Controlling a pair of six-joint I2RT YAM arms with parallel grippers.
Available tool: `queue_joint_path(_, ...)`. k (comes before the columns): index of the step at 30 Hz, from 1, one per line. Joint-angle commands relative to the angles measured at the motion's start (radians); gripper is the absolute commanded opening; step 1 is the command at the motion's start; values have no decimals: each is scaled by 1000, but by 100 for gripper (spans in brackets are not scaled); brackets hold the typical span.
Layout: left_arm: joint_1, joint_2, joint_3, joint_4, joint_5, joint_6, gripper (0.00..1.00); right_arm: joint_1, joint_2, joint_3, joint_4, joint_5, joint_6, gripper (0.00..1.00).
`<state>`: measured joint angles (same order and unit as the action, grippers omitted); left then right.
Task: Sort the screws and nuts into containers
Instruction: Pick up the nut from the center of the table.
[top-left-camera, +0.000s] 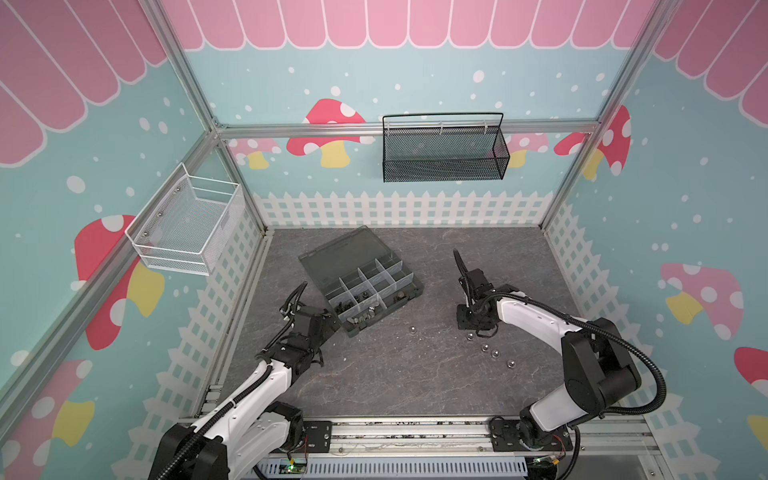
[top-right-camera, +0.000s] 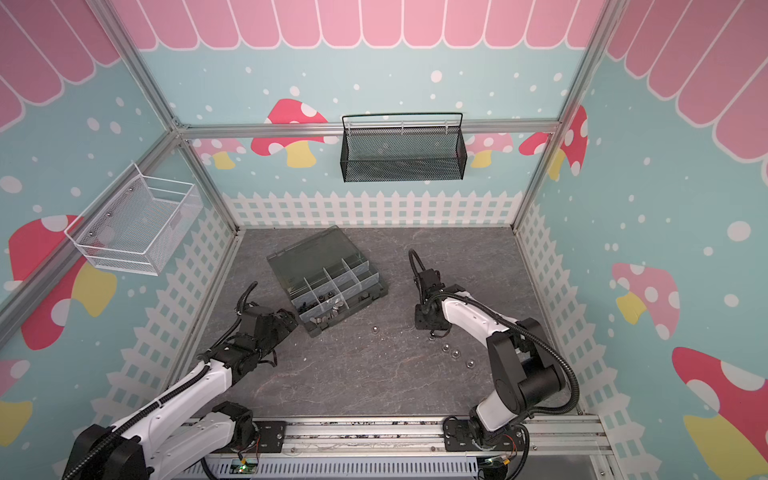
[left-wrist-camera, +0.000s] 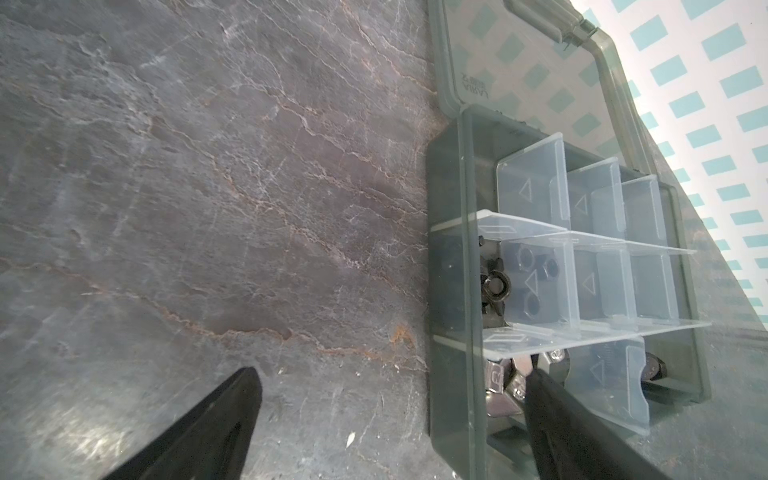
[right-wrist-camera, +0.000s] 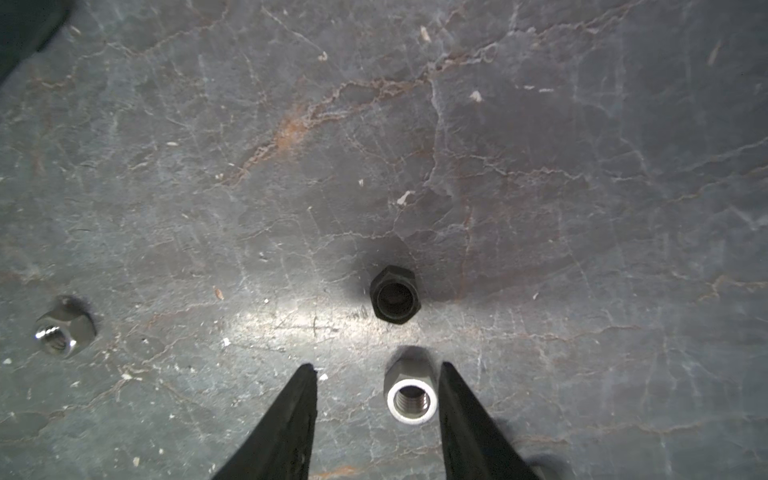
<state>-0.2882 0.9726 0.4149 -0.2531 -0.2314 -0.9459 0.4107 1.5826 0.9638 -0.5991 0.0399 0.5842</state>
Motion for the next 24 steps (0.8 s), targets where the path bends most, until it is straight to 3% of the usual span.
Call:
queue_joint_path(1, 9, -1, 16, -3, -9, -8, 100, -17, 32, -8, 26, -21, -37, 47)
queue_joint_path(24, 9, 15, 13, -1, -13, -13, 100, -60, 163, 10, 64, -24, -106, 32)
